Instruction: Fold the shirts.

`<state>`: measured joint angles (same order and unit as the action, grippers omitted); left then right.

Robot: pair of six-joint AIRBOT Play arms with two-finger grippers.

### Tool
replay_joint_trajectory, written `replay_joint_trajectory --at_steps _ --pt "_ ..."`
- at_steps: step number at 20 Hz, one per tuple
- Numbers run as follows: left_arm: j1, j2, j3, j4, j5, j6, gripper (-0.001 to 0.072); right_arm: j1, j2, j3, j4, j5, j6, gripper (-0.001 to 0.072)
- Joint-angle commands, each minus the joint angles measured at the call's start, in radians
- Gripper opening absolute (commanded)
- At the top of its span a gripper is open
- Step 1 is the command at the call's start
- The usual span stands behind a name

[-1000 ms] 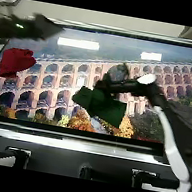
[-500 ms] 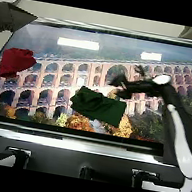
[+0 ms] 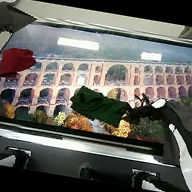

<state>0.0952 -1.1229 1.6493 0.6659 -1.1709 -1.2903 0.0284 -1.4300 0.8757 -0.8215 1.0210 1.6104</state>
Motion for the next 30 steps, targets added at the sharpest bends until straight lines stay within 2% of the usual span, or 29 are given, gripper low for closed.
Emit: replay_joint_trajectory --at_steps 1,2,4,6,9,11,14,20,27,30 --pt "0.001 0.0 0.0 0.001 0.001 -0.002 0.0026 0.029 0.005 -0.04 0.182 -0.156 -0.077 0.0321" --pt "0.001 -0.003 0.0 0.001 0.001 -0.002 0.0027 0.019 0.006 -0.021 0.217 -0.122 -0.128 0.0046" --pt "0.001 -0.01 0.0 0.001 0.001 0.001 0.0026 -0.019 0.013 0.069 0.222 0.014 -0.195 0.004" --pt "0.001 -0.011 -0.004 0.002 0.001 0.013 0.0027 -0.1 0.034 0.22 0.2 0.169 -0.172 0.004" --pt "0.001 -0.011 -0.024 0.002 0.005 0.028 0.0027 -0.269 0.045 0.523 0.138 0.356 -0.01 0.004" --pt "0.001 -0.011 -0.048 0.002 0.009 0.035 0.0027 -0.385 0.045 0.697 0.062 0.425 0.083 0.004" --pt "0.001 -0.011 -0.084 0.002 0.008 0.044 0.0027 -0.552 0.045 0.858 0.009 0.478 0.146 0.0041" --pt "0.001 -0.01 -0.092 0.001 0.008 0.077 0.0027 -0.816 0.053 0.938 0.034 0.544 0.23 0.0041" --pt "0.001 -0.01 -0.092 0.001 0.008 0.106 0.0027 -0.967 0.132 0.938 0.033 0.567 0.397 0.0041" --pt "0.001 -0.01 -0.092 0.001 0.008 0.109 0.0027 -0.986 0.142 0.937 -0.06 0.765 0.43 0.0042"
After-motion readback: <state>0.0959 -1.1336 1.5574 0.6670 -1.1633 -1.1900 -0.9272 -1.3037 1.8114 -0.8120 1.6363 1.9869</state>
